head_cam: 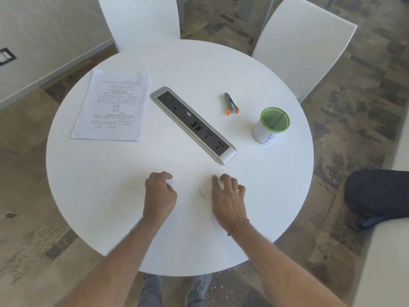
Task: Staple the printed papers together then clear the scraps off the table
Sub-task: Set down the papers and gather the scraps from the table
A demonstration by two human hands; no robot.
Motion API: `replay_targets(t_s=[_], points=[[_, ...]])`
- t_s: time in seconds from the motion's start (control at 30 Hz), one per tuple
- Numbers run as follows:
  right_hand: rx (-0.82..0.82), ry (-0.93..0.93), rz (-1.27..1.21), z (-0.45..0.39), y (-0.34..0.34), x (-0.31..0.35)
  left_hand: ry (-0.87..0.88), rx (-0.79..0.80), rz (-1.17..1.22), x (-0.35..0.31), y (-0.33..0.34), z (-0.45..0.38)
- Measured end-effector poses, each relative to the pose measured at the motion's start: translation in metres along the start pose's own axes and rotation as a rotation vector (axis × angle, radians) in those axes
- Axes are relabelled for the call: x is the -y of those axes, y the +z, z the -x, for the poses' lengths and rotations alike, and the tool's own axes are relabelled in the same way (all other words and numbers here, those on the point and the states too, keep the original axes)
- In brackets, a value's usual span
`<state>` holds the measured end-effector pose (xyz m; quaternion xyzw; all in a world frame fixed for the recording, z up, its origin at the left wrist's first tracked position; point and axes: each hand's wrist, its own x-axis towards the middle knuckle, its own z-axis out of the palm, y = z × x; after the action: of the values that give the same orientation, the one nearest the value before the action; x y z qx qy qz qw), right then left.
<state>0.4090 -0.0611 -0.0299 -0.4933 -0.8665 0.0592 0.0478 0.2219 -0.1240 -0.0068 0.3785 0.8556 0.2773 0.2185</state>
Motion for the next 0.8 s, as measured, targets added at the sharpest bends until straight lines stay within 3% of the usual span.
replay_targets(t_s=[0.33, 0.47, 0.57, 0.8], points=[[-0.033, -0.026, -0.301, 0.012, 0.007, 0.049, 0.059, 0.1, -0.016, -0.011, 0.014, 0.01], [-0.066, 0.227, -0.544, 0.009, -0.001, 0.044, 0.136, 0.175, -0.025, -0.02, 0.025, 0.015], [0.016, 0.463, -0.659, 0.009, -0.006, 0.042, 0.168, 0.214, 0.001, -0.024, 0.03, 0.017], [0.085, 0.463, -0.79, -0.001, -0.008, 0.053, 0.115, 0.006, 0.13, -0.018, 0.019, 0.01]])
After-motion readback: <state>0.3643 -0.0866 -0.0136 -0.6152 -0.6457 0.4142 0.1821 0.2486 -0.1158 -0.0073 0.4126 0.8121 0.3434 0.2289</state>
